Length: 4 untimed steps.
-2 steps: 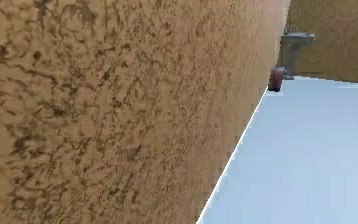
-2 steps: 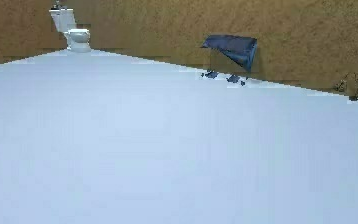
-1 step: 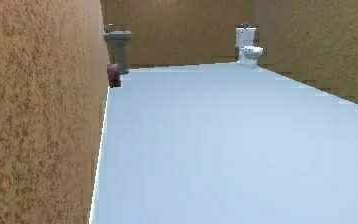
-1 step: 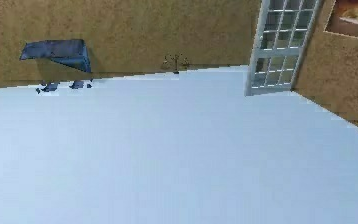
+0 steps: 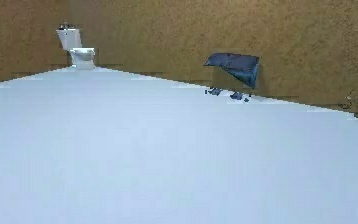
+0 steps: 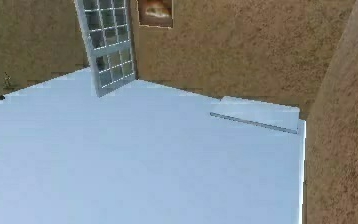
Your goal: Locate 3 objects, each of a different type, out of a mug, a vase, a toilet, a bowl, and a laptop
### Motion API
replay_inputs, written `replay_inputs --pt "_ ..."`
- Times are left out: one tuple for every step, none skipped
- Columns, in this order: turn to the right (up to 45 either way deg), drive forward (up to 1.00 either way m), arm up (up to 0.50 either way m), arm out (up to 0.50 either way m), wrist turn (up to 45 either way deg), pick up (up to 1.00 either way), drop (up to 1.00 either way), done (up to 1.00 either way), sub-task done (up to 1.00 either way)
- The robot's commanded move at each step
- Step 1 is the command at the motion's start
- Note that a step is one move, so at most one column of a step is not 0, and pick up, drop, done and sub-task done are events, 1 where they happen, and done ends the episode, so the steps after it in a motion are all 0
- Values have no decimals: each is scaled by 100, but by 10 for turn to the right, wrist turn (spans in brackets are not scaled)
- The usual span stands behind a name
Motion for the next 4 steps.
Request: replay_inputs --pt "300 0 0 0 0 0 0 0 0" --pt "0 25 0 0 0 0 0 0 0" --pt "-450 0 0 0 0 0 0 0 0" --pt "-60 0 0 0 0 0 0 0 0"
